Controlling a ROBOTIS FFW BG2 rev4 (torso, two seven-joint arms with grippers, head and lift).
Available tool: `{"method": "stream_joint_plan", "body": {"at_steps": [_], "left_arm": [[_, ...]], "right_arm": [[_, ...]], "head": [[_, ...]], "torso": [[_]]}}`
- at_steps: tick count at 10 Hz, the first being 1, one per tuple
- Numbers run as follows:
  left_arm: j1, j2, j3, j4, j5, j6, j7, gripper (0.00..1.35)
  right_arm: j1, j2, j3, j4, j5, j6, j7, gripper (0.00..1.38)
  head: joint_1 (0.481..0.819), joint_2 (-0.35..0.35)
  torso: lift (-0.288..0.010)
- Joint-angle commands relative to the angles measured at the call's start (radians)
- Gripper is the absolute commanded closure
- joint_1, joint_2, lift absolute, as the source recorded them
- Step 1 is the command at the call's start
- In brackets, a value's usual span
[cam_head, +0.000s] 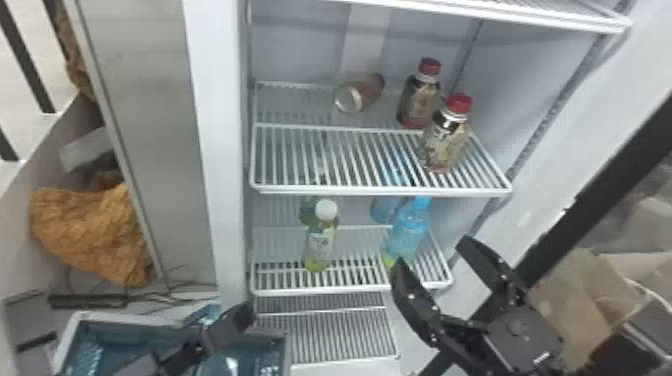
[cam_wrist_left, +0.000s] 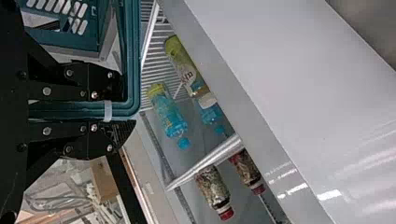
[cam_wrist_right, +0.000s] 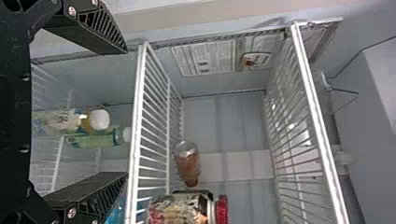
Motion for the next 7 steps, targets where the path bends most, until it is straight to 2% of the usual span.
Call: {"method": "stream_joint_plan", "body": {"at_steps": [1,3,4,5,6,7], "left_arm": [[0.009,0.0,0.004,-0.001,0.0,0.006,0.0,1.2],[0.009,-0.002,0.004,-0.004,-0.004,0.006,0.0,1.21],[0.014,-0.003,0.006,-0.004,-0.004,0.006,0.0,1.21],[0.014,-0.003,0.01,-0.006,-0.004,0.006,0.0,1.21],[0.019,-0.003,0.012,-0.006,-0.004,0.008,0.0,1.2],[0.019,-0.005,0.012,-0.006,-0.006,0.008,0.002,1.21]], "right_arm": [[0.006,0.007,-0.007,-0.004,0.019,0.002,0.005,0.13],[0.055,0.018,-0.037,-0.043,0.072,-0.02,0.007,0.13],[0.055,0.024,-0.043,-0.021,0.064,-0.025,0.007,0.1],[0.043,0.036,-0.051,-0.007,0.06,-0.025,0.005,0.0],[0.025,0.039,-0.043,0.016,0.048,-0.062,0.002,0.0],[-0.009,0.038,-0.023,0.116,0.017,-0.256,-0.003,0.0]], "head": [[0.695,-0.226],[0.695,-0.232],[0.695,-0.245],[0.695,-0.254],[0.695,-0.262],[0.695,-0.264]], "torso": [[-0.069],[-0.069],[-0.069],[-0.069],[-0.069],[-0.069]]}}
